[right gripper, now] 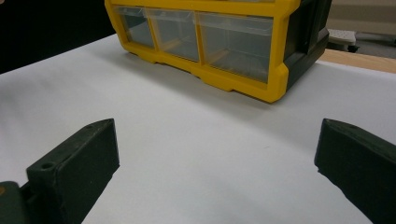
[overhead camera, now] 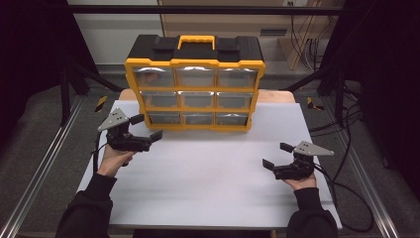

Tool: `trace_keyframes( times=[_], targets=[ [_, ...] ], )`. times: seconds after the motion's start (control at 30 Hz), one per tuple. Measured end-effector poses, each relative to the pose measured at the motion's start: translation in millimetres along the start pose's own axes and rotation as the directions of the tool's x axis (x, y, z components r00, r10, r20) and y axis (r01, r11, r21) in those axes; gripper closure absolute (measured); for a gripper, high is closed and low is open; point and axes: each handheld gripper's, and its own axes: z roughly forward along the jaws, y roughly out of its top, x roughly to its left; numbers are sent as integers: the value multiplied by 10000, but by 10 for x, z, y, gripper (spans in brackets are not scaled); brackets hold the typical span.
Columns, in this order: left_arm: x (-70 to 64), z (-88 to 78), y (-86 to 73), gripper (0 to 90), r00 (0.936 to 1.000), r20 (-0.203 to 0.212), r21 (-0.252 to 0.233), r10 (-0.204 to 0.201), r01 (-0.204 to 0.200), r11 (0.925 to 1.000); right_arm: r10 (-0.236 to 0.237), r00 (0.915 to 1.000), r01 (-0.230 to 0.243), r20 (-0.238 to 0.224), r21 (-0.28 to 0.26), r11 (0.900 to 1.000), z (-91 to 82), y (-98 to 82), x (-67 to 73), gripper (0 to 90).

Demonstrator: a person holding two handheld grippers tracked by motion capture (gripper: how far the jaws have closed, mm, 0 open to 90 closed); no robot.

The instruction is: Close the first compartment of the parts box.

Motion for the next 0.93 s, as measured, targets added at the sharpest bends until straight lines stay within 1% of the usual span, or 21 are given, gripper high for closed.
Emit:
trace_keyframes(
  times=[0.1, 0.23, 0.3, 0.4, 0.5, 0.57, 0.63, 0.77, 0.93],
  targets=[
    [10, -18, -82, 17, 10000, -22, 63, -59, 59, 10000, 26, 10000, -26, 15, 16, 10000, 0, -1, 1, 3],
    [13, -58, -200, 17, 10000, -60, 78, 49, -48, 10000, 28, 10000, -28, -6, 28, 10000, -1, -1, 2, 3],
    [15, -86, -257, 17, 10000, 4, 108, -6, 6, 9999, 28, 10000, -28, 5, 30, 10000, -2, -2, 0, 3],
    [28, -129, -342, 16, 10000, -41, 159, 16, -16, 9999, 37, 10000, -37, -13, 44, 10000, 2, -4, 3, 3],
    [51, -153, -422, 17, 9999, -58, 272, -103, 105, 9996, 36, 10000, -36, -19, 69, 10000, 7, -6, 5, 3],
    [66, -161, -479, 17, 9999, -120, 454, -101, 107, 9989, 32, 10000, -32, -3, 72, 10000, 7, -6, 4, 3],
    [74, -166, -514, 16, 9998, -131, 610, -150, 158, 9980, 42, 10000, -42, -5, 65, 10000, 7, -7, 4, 3],
    [88, -196, -570, 16, 9996, -82, 610, -253, 257, 9978, 40, 10000, -40, -9, 105, 9999, 13, -10, 5, 3],
    [116, -223, -617, 16, 9995, -127, 703, -304, 312, 9970, 66, 10000, -66, 10, 125, 9999, 13, -21, -3, 3]
  ],
)
